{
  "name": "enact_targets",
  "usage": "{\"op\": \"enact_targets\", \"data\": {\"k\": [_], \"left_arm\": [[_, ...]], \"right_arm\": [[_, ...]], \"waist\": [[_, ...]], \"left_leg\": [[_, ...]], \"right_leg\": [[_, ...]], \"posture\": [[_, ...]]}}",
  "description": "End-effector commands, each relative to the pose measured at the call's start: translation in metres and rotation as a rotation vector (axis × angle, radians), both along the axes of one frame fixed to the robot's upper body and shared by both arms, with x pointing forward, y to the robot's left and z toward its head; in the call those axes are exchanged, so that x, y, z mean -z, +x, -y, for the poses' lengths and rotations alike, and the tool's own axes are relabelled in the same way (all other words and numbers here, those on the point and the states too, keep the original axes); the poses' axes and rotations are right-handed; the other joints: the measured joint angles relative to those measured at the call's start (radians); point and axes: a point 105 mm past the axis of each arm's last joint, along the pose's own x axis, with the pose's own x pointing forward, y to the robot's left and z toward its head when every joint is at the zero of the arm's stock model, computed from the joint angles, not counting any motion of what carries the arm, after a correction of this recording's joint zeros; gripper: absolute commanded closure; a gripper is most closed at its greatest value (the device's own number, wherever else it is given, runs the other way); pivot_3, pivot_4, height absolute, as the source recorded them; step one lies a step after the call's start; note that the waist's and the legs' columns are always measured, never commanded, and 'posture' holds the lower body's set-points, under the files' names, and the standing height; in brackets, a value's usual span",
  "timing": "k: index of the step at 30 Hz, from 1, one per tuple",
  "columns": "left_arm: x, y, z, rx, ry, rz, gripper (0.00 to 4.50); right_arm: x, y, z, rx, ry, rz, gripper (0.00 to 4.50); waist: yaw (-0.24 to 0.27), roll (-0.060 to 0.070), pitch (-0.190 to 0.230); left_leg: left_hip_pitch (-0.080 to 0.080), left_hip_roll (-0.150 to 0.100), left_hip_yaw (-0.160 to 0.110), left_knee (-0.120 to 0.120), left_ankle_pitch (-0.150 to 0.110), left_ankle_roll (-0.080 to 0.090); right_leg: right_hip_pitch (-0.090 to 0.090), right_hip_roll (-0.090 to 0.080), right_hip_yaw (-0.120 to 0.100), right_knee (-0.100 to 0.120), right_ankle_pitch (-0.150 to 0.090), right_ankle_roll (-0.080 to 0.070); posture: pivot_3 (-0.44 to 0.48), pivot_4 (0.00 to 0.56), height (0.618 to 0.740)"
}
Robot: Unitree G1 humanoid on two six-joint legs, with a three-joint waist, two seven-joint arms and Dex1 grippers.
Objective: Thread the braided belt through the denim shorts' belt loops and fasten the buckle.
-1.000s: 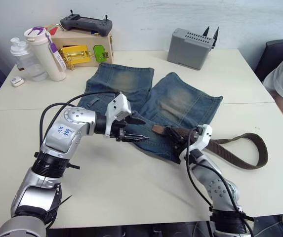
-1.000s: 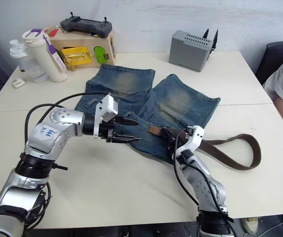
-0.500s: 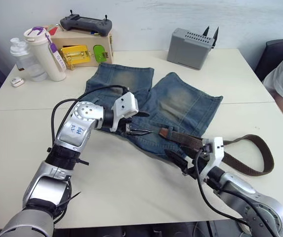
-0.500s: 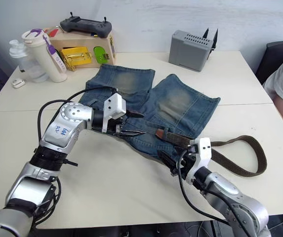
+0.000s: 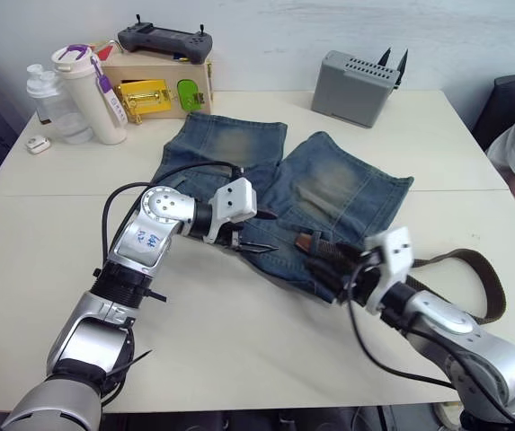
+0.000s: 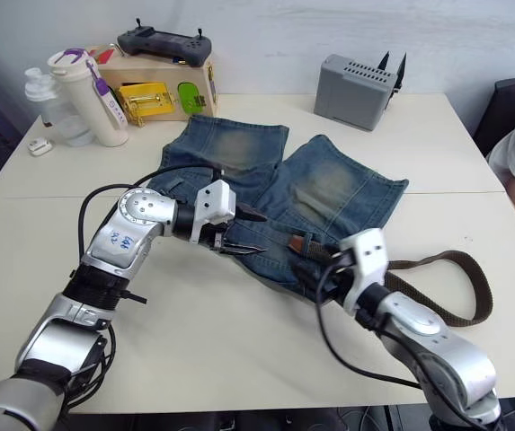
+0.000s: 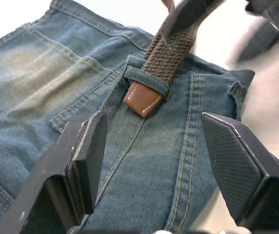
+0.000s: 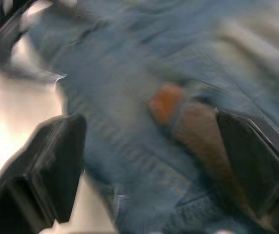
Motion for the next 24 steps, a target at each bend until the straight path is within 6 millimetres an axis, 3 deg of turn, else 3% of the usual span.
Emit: {"op": "enact_targets", "data": {"k": [1,6,9,20,23,24], "left_arm": [[-0.007,-0.003,-0.001,0.004,-0.024,0.027,1.08],[-0.007,-0.004,0.001,0.006,-0.031,0.018,1.08],[-0.009,-0.005,0.002,0.009,-0.043,0.004,1.08],[-0.013,-0.004,-0.005,-0.007,-0.032,0.0,1.08],[-0.013,-0.004,-0.005,-0.009,-0.031,-0.001,1.08],[-0.013,-0.004,-0.005,-0.011,-0.03,0.0,1.08]], "right_arm": [[0.001,-0.029,-0.009,-0.057,0.334,-0.115,0.03],[0.029,-0.021,0.019,0.191,0.579,-0.217,0.03],[0.029,-0.013,0.028,0.266,0.648,-0.191,0.03],[0.035,-0.003,0.025,0.264,0.69,-0.187,0.03],[0.034,0.0,0.022,0.255,0.699,-0.175,0.61],[0.033,0.002,0.021,0.248,0.699,-0.169,1.17]], "waist": [[-0.001,0.0,0.0],[-0.005,0.0,0.0],[-0.001,0.0,0.0],[-0.005,0.0,0.0],[-0.004,0.0,0.0],[-0.004,0.0,0.0]], "left_leg": [[0.0,0.0,-0.001,0.0,0.0,0.0],[0.001,0.0,-0.001,0.0,-0.002,0.004],[0.001,0.0,-0.003,-0.001,-0.002,0.003],[0.001,0.0,-0.001,-0.001,0.0,0.0],[0.001,0.0,-0.001,-0.001,0.0,0.0],[0.001,0.0,-0.001,-0.001,0.0,0.0]], "right_leg": [[0.0,0.0,0.0,0.0,0.0,0.0],[0.0,0.0,0.0,0.001,0.0,0.0],[0.0,0.001,0.0,0.001,0.0,0.0],[0.0,0.001,0.0,0.001,0.0,0.0],[0.0,0.0,0.0,0.001,0.0,0.0],[0.0,0.0,0.0,0.001,0.0,0.0]], "posture": [[0.0,0.15,0.736],[0.0,0.15,0.736],[0.0,0.15,0.736],[0.0,0.15,0.736],[0.0,0.15,0.736],[0.0,0.15,0.736]]}}
